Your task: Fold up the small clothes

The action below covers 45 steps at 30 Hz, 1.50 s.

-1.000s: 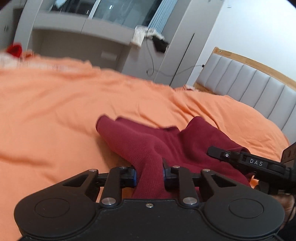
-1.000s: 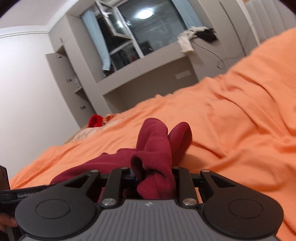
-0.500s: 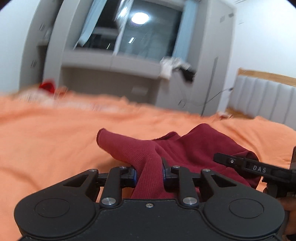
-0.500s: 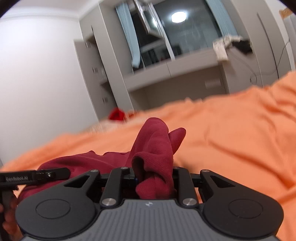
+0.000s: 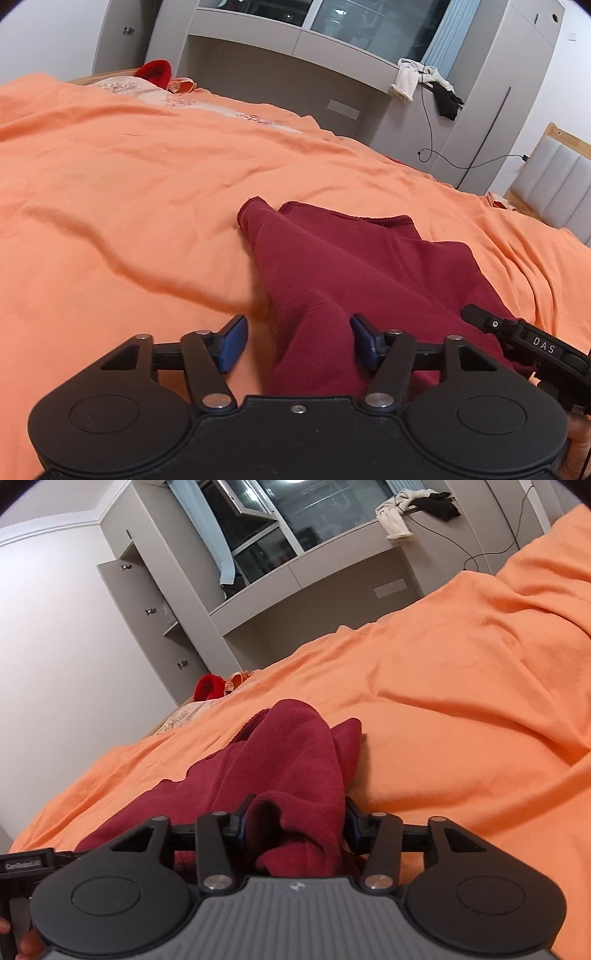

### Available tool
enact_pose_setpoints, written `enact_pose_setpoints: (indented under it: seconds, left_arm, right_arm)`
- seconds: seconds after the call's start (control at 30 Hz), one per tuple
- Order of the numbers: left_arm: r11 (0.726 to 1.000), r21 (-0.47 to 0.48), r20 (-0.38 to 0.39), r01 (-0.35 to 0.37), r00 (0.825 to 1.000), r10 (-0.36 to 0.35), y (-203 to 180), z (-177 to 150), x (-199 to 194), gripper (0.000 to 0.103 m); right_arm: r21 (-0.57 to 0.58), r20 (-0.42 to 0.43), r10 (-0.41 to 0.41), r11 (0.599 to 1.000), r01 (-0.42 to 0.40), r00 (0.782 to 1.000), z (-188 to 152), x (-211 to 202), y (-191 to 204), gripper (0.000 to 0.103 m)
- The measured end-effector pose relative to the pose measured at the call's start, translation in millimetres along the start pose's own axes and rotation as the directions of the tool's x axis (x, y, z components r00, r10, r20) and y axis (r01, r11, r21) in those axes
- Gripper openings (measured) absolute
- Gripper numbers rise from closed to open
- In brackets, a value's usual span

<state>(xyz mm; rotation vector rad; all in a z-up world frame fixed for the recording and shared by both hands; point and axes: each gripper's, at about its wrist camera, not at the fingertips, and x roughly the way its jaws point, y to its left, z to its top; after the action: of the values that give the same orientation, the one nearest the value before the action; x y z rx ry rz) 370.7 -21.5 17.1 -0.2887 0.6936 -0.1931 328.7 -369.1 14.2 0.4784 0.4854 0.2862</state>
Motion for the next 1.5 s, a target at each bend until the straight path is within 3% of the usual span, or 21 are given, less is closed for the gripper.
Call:
enact_pose_setpoints:
  seconds: [0.03, 0.23, 0.5, 0.8, 0.97, 1.23, 1.5]
  left_arm:
    - [1.0, -0.007, 0.001, -0.01, 1.0, 0.01, -0.3, -0.2, -0.4, 0.08]
    - [0.998, 0.063, 0.027, -0.003, 1.0, 0.002, -8.4, -12.7, -12.5, 0.096]
    - [0.986, 0.156, 0.07, -0.063, 0.996, 0.052, -10.2, -30.2, -11.3, 0.102]
    - [0.985, 0.155, 0.131, -0.073, 0.99, 0.053, -10.8, -31.1, -26.3, 0.102]
    - [0.979, 0.185, 0.233, -0.088, 0.971, 0.043, -17.7, -37.2, -53.4, 0.102]
    - [0.983, 0.169, 0.391, -0.074, 0.921, 0.002, -26.5, -63.8, -111.9, 0.102]
    - [0.976, 0.191, 0.459, -0.106, 0.888, 0.007, -30.9, -114.5, -159.7, 0.102]
  right_arm:
    - [0.0, 0.001, -0.003, 1.0, 0.003, 1.0, 0.1, 0.0, 0.6, 0.057]
    - [0.016, 0.008, -0.015, 1.0, 0.015, 1.0, 1.4, 0.9, 1.8, 0.07]
    - [0.003, 0.032, -0.019, 1.0, 0.019, 0.999, 0.4, -2.3, 7.0, 0.085]
    - [-0.047, 0.107, -0.015, 0.999, 0.02, 0.994, -1.3, -44.2, 21.9, 0.101]
    - [-0.091, 0.155, -0.028, 0.995, 0.042, 0.988, -9.9, -79.2, 37.0, 0.103]
    - [-0.195, 0.281, -0.026, 0.977, 0.083, 0.959, -33.2, -142.4, 68.0, 0.103]
    - [-0.295, 0.37, -0.014, 0.946, 0.132, 0.929, -78.5, -202.3, 92.0, 0.103]
